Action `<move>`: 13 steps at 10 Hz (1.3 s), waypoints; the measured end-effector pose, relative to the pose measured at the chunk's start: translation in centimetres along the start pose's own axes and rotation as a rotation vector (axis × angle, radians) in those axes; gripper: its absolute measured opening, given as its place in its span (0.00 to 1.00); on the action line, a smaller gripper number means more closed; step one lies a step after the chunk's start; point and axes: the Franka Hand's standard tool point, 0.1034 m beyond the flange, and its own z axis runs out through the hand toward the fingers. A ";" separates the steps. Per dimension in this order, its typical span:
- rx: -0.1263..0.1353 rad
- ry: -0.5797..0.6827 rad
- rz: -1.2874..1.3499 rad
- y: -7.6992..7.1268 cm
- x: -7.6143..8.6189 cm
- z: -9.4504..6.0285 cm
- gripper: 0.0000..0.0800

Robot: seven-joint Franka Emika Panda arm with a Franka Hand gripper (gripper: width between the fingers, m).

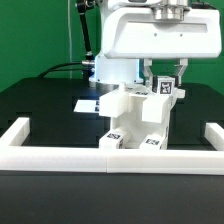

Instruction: Assemble chair

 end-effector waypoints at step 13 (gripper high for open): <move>0.026 0.031 1.058 0.3 0.8 -0.2 0.36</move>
Offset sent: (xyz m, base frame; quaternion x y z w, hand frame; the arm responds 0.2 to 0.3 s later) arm 0.0036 -0.0004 -0.0085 -0.0054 -0.0071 0.2528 0.9675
